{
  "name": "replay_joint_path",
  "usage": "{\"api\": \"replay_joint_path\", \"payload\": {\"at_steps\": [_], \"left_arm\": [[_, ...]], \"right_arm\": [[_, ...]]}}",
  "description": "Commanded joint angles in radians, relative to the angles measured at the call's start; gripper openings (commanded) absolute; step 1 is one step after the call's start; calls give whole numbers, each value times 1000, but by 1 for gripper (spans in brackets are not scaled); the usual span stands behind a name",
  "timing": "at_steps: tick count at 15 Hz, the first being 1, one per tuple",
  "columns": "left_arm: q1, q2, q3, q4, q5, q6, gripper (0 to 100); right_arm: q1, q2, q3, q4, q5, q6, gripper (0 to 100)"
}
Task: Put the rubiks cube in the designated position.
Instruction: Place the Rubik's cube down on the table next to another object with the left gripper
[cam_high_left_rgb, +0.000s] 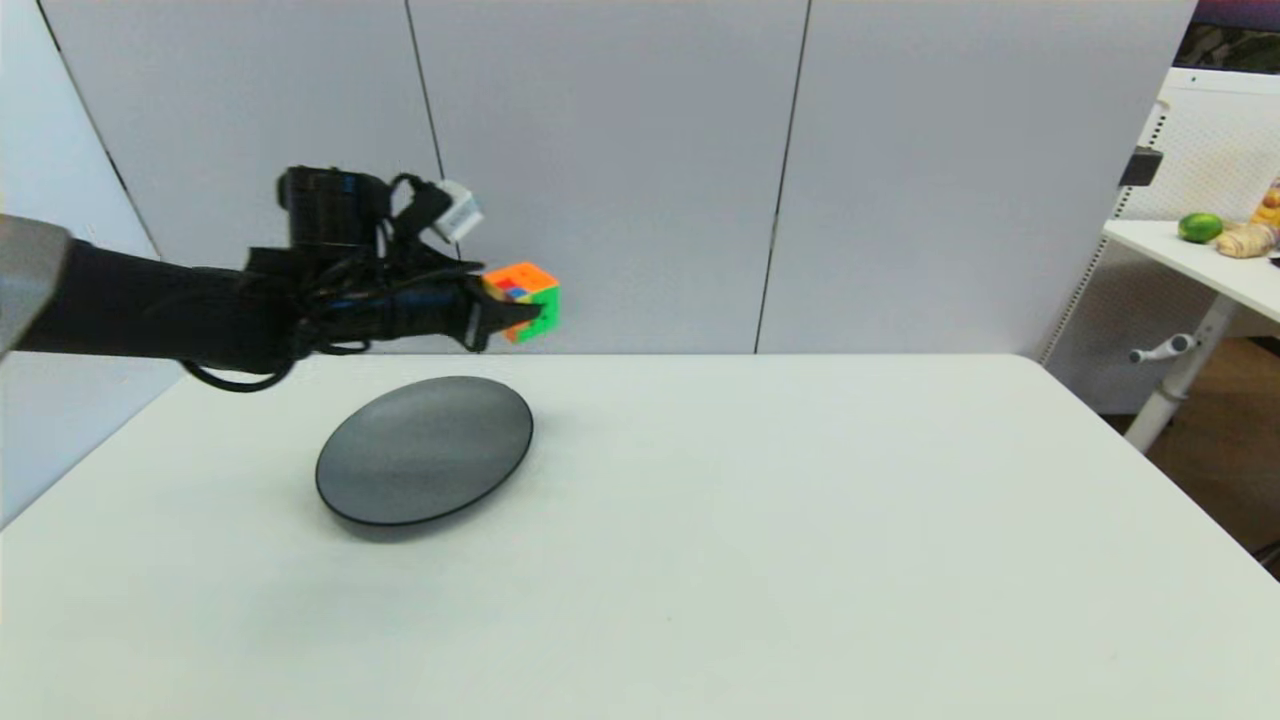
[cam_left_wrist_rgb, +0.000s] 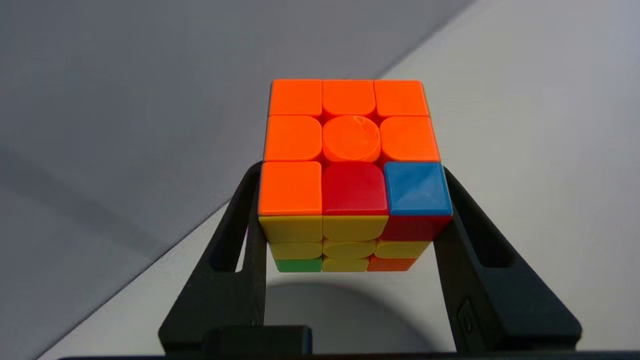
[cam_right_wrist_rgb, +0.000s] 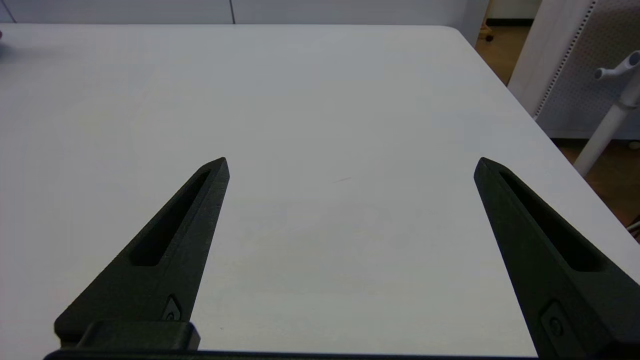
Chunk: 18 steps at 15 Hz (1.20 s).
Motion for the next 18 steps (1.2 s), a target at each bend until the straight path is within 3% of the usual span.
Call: {"api": "replay_joint_path", "payload": {"at_steps": [1,5,7,18], "left_arm": [[311,-185,250,-2,30,20,0],[526,-223,428,-85,28,20,0],[563,-212,451,-128,28,18,0],[531,-69,522,-272,25,17,0]], "right_arm": [[0,1,0,-1,0,-1,100],[0,1,0,-1,0,-1,100],[0,1,0,-1,2,-1,100],[0,1,0,-1,0,-1,100]]}}
